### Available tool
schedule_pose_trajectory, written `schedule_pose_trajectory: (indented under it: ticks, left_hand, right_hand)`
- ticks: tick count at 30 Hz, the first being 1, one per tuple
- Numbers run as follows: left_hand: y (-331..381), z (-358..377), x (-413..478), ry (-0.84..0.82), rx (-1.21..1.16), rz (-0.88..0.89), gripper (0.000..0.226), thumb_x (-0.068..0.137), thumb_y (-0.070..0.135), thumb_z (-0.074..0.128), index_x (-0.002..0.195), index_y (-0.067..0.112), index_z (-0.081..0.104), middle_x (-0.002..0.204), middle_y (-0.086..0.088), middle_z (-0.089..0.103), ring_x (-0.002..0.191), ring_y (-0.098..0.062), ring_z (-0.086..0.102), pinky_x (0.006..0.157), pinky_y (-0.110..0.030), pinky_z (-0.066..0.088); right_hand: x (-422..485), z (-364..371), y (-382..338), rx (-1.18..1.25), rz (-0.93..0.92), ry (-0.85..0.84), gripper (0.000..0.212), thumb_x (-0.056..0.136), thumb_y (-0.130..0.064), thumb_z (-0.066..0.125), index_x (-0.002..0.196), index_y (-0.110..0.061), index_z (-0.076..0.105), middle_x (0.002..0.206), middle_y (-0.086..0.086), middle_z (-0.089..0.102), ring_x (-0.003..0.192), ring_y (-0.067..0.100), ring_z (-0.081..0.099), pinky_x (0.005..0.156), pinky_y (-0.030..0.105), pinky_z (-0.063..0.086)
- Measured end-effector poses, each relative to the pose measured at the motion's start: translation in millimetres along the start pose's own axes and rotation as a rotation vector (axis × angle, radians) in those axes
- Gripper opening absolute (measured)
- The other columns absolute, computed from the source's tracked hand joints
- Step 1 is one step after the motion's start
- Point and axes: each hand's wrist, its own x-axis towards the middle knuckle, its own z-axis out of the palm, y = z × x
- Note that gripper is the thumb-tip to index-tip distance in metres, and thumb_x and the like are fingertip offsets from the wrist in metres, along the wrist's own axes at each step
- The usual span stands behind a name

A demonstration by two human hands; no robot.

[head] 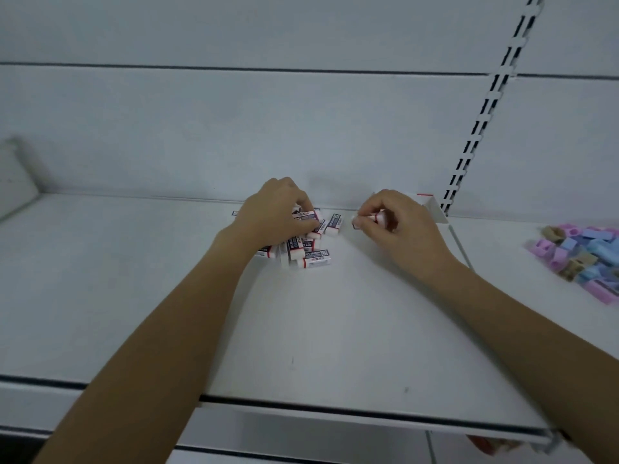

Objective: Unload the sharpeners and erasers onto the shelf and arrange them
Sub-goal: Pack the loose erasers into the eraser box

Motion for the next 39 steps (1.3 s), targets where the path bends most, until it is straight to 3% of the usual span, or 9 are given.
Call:
schedule_pose_trajectory:
  ticks: [4,7,10,16,22,24,28,34,39]
  left_hand:
    - [9.8,-0.9,-1.0,0.091,-0.023,0.036,0.024,0.088,0.039,0.056,0.105,0.023,0.063,0.098,0.004,0.054,0.1,-0.016,0.049,0.077,-0.029,0.038]
    - [21.0,-2.6,0.0,0.129,-0.063,0.095,0.028,0.091,0.036,0.052,0.112,0.021,0.062,0.101,0.001,0.057,0.094,-0.015,0.053,0.082,-0.032,0.043]
    - [37.5,-3.5,7.5,0.143,-0.106,0.151,0.03,0.093,0.034,0.05,0.116,0.019,0.061,0.102,-0.001,0.057,0.093,-0.015,0.053,0.084,-0.033,0.044]
    - [75.6,3.6,35.6,0.13,-0.072,0.178,0.021,0.09,0.031,0.056,0.105,0.016,0.059,0.106,0.0,0.062,0.098,-0.017,0.054,0.077,-0.028,0.039]
    - [101.0,26.5,57.4,0.076,0.083,0.132,0.017,0.088,0.027,0.057,0.103,0.017,0.059,0.11,-0.001,0.061,0.109,-0.02,0.048,0.077,-0.03,0.037]
    - [102.3,31.1,60.8,0.063,0.126,0.125,0.016,0.088,0.025,0.057,0.102,0.017,0.059,0.11,-0.002,0.061,0.111,-0.021,0.048,0.078,-0.03,0.038]
    - [100.8,36.7,62.5,0.049,0.072,0.102,0.014,0.088,0.025,0.058,0.097,0.014,0.06,0.106,-0.003,0.061,0.105,-0.021,0.05,0.077,-0.032,0.04]
    - [97.3,40.7,52.7,0.082,0.01,0.123,0.02,0.091,0.022,0.051,0.105,0.011,0.061,0.112,-0.005,0.056,0.105,-0.022,0.052,0.081,-0.032,0.043]
    - [95.1,45.2,37.8,0.172,0.042,0.131,0.028,0.096,0.031,0.042,0.103,0.015,0.063,0.113,0.002,0.057,0.105,-0.017,0.052,0.076,-0.03,0.04]
  right_hand:
    - [1.9,-10.5,-6.5,0.256,0.175,0.02,0.017,0.083,-0.014,0.066,0.076,-0.024,0.055,0.071,0.002,0.061,0.066,0.015,0.06,0.062,0.029,0.045]
    - [7.9,-22.4,-8.9,0.306,0.172,0.053,0.022,0.082,-0.003,0.065,0.087,-0.023,0.058,0.085,-0.001,0.063,0.068,0.003,0.062,0.064,0.021,0.049]
    - [23.4,-44.8,1.1,0.242,0.186,0.113,0.024,0.079,-0.005,0.068,0.097,-0.019,0.06,0.092,0.002,0.065,0.069,0.003,0.061,0.056,0.011,0.045]
    - [27.1,-80.9,38.7,-0.068,0.177,0.259,0.022,0.083,-0.003,0.059,0.099,-0.017,0.06,0.098,-0.001,0.057,0.077,0.011,0.054,0.067,0.001,0.038]
    - [16.5,-74.9,58.1,-0.241,0.06,0.1,0.011,0.081,-0.006,0.063,0.088,-0.014,0.062,0.082,-0.004,0.06,0.073,0.008,0.051,0.067,0.002,0.035]
    - [17.6,-72.6,65.8,-0.29,0.039,0.038,0.01,0.082,-0.01,0.063,0.091,-0.014,0.066,0.087,0.001,0.067,0.081,0.013,0.057,0.072,0.007,0.039]
    - [18.0,-69.5,74.4,-0.331,0.024,-0.011,0.011,0.083,-0.013,0.061,0.092,-0.012,0.067,0.092,0.004,0.07,0.093,0.029,0.06,0.084,0.04,0.048]
    - [19.2,-70.1,75.7,-0.424,0.005,-0.006,0.017,0.084,-0.01,0.06,0.098,-0.011,0.069,0.101,0.008,0.066,0.1,0.028,0.053,0.087,0.028,0.034]
    - [12.3,-70.7,67.1,-0.506,-0.082,-0.019,0.018,0.088,-0.016,0.055,0.092,-0.01,0.072,0.095,0.007,0.069,0.089,0.029,0.056,0.079,0.035,0.042]
